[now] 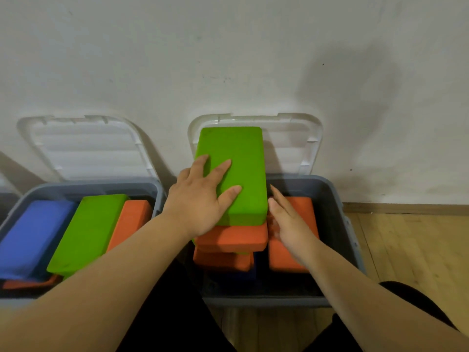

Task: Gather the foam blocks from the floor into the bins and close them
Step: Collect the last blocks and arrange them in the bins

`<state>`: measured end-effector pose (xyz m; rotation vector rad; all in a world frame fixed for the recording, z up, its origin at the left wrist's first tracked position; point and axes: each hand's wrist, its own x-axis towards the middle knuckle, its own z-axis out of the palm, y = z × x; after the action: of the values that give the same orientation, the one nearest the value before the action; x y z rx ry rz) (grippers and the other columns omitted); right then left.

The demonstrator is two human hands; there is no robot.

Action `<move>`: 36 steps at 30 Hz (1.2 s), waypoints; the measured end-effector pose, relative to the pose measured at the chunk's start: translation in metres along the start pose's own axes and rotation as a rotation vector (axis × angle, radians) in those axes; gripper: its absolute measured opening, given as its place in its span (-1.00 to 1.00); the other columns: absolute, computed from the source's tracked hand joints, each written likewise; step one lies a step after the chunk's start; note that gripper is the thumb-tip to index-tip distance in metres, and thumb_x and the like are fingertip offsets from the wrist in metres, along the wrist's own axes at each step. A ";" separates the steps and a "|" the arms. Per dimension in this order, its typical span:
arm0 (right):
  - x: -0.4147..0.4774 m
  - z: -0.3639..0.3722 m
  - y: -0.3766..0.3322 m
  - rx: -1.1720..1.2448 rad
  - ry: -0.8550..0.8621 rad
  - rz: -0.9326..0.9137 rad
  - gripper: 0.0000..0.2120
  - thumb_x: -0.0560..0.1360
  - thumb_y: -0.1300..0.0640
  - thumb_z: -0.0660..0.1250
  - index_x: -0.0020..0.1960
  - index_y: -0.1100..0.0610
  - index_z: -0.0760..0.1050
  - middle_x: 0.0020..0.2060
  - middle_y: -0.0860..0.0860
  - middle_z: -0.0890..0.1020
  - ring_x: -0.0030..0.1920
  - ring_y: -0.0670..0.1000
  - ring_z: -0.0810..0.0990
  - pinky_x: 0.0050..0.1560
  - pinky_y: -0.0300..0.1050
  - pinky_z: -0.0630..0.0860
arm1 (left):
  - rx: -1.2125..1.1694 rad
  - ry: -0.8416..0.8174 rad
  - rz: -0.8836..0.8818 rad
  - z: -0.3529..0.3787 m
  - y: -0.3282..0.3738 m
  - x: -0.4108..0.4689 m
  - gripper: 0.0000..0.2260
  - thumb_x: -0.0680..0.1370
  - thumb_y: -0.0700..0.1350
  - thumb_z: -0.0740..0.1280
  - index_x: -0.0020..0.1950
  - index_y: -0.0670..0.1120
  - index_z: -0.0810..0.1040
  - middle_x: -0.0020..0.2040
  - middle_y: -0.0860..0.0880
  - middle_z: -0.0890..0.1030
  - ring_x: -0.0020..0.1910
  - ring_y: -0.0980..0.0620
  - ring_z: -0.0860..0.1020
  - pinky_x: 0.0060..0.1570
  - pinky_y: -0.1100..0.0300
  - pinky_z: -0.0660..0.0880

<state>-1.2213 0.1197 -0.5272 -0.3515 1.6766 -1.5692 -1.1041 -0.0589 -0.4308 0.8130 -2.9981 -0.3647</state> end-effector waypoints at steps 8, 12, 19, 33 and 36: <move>-0.009 0.017 0.039 0.100 -0.157 0.346 0.10 0.04 -0.74 0.29 0.52 -0.51 0.08 0.49 -0.26 0.40 0.51 0.08 0.36 0.46 0.43 0.09 | 0.096 -0.047 0.041 -0.011 0.003 0.002 -0.33 0.60 0.41 -0.06 0.66 0.18 0.07 0.67 0.03 0.05 0.61 -0.14 0.01 0.53 -0.25 0.13; -0.010 0.042 0.040 0.075 -0.272 0.320 -0.17 0.26 -0.67 0.22 0.49 -0.53 0.13 0.33 -0.25 0.59 0.34 -0.04 0.56 0.34 0.15 0.37 | 0.019 -0.084 0.000 -0.014 -0.004 0.000 -0.31 0.47 0.51 -0.14 0.60 0.40 -0.03 0.67 0.10 0.03 0.64 -0.19 -0.06 0.50 -0.37 0.13; -0.007 0.037 0.030 -0.040 -0.323 0.218 -0.49 0.59 -0.33 0.12 0.48 -0.41 0.02 0.45 -0.34 0.33 0.36 -0.23 0.38 0.17 -0.37 0.38 | 0.024 -0.026 -0.041 -0.008 -0.024 -0.008 -0.30 0.42 0.58 -0.23 0.56 0.48 -0.12 0.67 0.11 0.00 0.65 -0.14 -0.08 0.51 -0.35 0.10; 0.041 -0.091 0.140 -0.826 0.196 0.219 0.27 0.21 -0.31 0.59 0.61 -0.29 -0.22 0.48 0.05 0.27 0.32 0.22 0.48 0.31 0.28 0.48 | 0.067 0.056 -0.012 0.002 -0.012 0.006 -0.32 0.46 0.55 -0.21 0.58 0.44 -0.04 0.66 0.06 0.09 0.62 -0.20 0.02 0.48 -0.33 0.19; 0.053 -0.097 0.152 -0.718 0.175 0.162 0.26 0.11 -0.30 0.61 0.60 -0.34 -0.09 0.37 0.01 0.45 0.26 0.13 0.55 0.24 0.28 0.54 | 0.088 0.061 0.000 0.005 0.000 0.010 -0.33 0.48 0.53 -0.19 0.59 0.43 -0.03 0.66 0.05 0.10 0.62 -0.22 0.03 0.50 -0.34 0.14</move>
<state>-1.2763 0.1818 -0.6959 -0.4312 2.3136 -0.8545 -1.1135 -0.0631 -0.4359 0.8142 -2.9761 -0.2060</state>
